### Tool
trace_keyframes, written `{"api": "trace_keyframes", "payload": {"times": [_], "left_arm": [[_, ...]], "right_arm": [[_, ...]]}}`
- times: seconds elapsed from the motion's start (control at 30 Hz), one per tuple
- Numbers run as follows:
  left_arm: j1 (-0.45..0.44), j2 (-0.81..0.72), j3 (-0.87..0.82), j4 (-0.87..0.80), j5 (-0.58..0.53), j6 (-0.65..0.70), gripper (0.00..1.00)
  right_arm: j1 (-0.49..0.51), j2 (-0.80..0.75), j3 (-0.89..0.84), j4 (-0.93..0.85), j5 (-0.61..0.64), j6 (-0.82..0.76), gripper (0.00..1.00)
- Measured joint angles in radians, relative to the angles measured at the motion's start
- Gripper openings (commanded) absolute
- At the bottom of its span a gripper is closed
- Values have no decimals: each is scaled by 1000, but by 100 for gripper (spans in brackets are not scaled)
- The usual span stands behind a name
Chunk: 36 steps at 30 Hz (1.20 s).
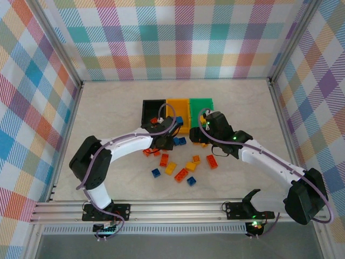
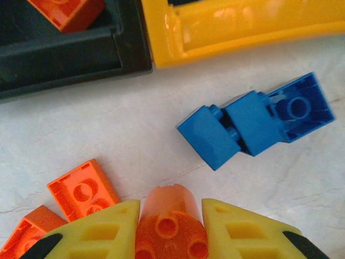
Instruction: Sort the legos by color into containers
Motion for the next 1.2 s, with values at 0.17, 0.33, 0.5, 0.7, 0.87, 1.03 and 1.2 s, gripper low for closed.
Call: {"api": "trace_keyframes", "payload": {"times": [0.17,0.33,0.5,0.7,0.87,1.03,1.2], "left_arm": [[22,-82,0,-14,2,-9,29],[122,-139,12,-4,28,-20,30],[229,-122,74,24,80,-45,30],[297,19,232,59,103,-66,30],[327,169,359,55,101,-68,31],[352,294,480,16,101,-67,33],[353,378,588,-25,101,-63,57]], "right_arm": [[-3,-4,0,0,0,7,77],[-5,-15,-1,2,0,10,77],[-5,-17,-10,4,0,11,77],[-6,-17,-11,3,0,11,78],[-6,-18,-11,3,-1,14,78],[-6,-32,-11,-4,-1,14,78],[-6,-40,-11,-6,-1,18,78]]}}
